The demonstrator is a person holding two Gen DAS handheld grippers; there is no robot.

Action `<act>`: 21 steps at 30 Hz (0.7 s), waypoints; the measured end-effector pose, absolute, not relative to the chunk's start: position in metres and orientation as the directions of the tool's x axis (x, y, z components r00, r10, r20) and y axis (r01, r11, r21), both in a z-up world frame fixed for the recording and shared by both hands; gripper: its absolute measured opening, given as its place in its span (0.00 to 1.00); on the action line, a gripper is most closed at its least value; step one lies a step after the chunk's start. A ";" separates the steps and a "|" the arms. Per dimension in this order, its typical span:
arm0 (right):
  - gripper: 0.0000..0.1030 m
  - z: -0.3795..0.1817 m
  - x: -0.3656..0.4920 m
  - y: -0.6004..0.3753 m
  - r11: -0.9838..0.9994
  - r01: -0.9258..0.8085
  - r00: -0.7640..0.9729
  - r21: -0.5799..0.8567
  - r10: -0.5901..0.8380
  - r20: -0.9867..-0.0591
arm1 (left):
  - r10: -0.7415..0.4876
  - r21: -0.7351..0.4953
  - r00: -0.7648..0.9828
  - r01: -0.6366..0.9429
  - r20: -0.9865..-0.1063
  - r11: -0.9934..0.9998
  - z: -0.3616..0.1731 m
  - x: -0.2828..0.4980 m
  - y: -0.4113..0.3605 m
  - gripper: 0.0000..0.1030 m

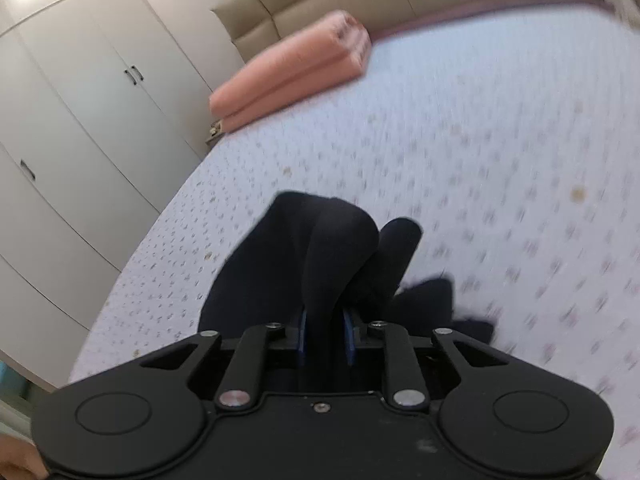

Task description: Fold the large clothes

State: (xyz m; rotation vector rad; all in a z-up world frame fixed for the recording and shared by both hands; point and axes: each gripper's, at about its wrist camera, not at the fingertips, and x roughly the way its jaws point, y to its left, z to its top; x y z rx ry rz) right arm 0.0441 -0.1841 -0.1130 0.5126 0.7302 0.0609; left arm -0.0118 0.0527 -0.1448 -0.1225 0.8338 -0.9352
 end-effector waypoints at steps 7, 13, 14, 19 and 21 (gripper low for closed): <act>0.30 -0.152 0.053 -0.202 0.891 0.243 0.660 0.383 0.137 -0.738 | -0.709 -0.420 0.233 0.669 -0.665 0.613 -0.179 -0.009 0.026 0.14; 0.68 -0.136 0.017 -0.200 0.883 0.298 0.671 0.362 0.076 -0.737 | -0.779 -0.576 -0.001 0.673 -0.628 0.464 -0.176 -0.036 0.067 0.36; 0.71 -0.127 0.006 -0.195 0.902 0.291 0.672 0.318 0.043 -0.739 | -0.771 -0.619 -0.076 0.648 -0.632 0.443 -0.178 -0.040 0.078 0.35; 0.67 -0.088 -0.050 -0.153 0.942 0.161 0.668 0.294 0.115 -0.735 | -0.771 -0.638 -0.066 0.609 -0.633 0.472 -0.150 -0.045 0.142 0.34; 0.58 -0.079 -0.070 -0.123 0.960 0.086 0.672 0.265 0.141 -0.727 | -0.797 -0.624 0.045 0.596 -0.602 0.506 -0.130 -0.024 0.155 0.34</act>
